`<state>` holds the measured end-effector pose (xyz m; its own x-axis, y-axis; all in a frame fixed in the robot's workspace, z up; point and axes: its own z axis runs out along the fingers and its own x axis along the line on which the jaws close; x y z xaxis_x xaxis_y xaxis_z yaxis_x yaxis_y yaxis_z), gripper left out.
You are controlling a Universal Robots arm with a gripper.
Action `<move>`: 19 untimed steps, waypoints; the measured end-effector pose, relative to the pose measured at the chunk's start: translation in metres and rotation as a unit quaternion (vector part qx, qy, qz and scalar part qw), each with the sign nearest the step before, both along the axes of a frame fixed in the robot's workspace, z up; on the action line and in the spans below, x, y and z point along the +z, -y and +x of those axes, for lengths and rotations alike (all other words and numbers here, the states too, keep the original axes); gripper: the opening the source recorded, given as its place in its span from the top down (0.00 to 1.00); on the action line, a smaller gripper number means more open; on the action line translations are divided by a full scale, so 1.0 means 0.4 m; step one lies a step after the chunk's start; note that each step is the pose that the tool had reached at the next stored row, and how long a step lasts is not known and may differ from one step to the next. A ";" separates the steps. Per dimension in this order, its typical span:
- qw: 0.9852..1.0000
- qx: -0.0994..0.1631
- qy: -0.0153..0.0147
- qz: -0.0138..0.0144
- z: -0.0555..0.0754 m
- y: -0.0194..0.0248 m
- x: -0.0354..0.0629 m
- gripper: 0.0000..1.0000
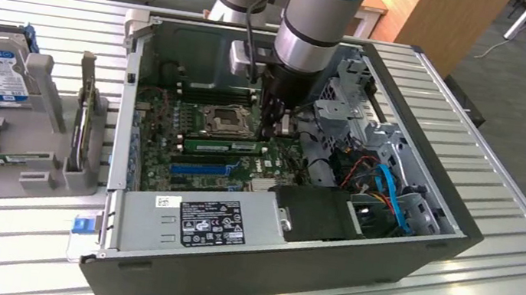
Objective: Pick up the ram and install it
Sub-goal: 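Press down the ram until it locks into place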
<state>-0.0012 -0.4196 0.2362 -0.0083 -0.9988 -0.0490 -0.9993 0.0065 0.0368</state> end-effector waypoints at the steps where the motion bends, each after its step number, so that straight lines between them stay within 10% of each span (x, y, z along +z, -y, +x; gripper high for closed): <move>1: 1.000 0.000 0.000 0.000 0.000 0.000 0.000 0.90; 19: 1.000 0.000 0.000 0.000 0.000 -0.003 -0.016 0.90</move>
<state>-0.0012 -0.4183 0.2298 -0.0083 -0.9988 -0.0492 -0.9993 0.0065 0.0368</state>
